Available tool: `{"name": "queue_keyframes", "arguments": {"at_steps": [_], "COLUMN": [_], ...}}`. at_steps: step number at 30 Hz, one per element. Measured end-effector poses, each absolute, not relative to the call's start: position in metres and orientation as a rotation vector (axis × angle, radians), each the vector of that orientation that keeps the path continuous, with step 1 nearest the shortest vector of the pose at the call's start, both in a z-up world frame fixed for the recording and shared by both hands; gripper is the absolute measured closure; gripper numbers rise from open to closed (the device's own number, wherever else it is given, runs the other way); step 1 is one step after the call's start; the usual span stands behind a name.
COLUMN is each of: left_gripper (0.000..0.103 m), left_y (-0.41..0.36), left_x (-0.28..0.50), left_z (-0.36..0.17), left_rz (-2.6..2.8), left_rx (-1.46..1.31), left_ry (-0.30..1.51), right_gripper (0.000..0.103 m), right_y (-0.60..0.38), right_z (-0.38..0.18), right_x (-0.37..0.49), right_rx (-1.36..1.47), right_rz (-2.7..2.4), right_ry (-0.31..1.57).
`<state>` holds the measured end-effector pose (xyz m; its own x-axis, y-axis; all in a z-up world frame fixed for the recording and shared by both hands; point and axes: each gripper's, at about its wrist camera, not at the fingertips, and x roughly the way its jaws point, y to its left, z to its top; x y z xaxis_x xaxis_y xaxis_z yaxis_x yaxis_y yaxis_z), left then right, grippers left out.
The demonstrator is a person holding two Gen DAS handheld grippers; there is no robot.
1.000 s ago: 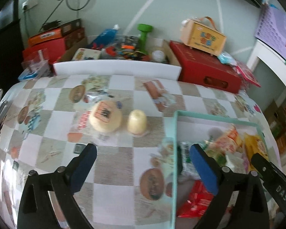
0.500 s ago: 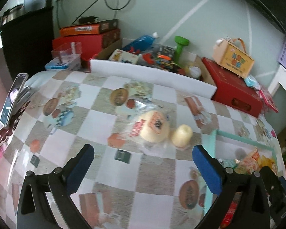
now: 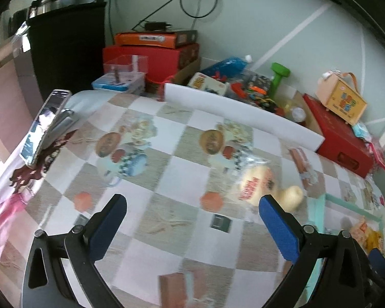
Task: Organize snacks
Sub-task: 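Withdraw both open tools from the tray back toward the snack pile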
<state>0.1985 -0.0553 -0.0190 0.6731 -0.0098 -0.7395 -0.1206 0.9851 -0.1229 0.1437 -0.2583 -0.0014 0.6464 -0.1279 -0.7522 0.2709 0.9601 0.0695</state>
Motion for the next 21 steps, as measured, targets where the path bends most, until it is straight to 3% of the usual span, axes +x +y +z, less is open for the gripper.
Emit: {"name": "queue_keyframes", "arguments": {"at_steps": [12, 21], "left_gripper": [0.001, 0.001], "left_y": [-0.031, -0.043], "left_x": [0.22, 0.247], "left_z": [-0.025, -0.025], "left_rz": [0.077, -0.03], "left_rx": [-0.207, -0.192], "left_ry": [0.812, 0.818], "right_gripper": [0.002, 0.026], "right_y": [-0.228, -0.218], "right_z": [-0.006, -0.012], "right_x": [0.173, 0.19], "right_rx": [0.154, 0.121], "right_rz": [-0.155, -0.141], "right_ry": [0.781, 0.757]}}
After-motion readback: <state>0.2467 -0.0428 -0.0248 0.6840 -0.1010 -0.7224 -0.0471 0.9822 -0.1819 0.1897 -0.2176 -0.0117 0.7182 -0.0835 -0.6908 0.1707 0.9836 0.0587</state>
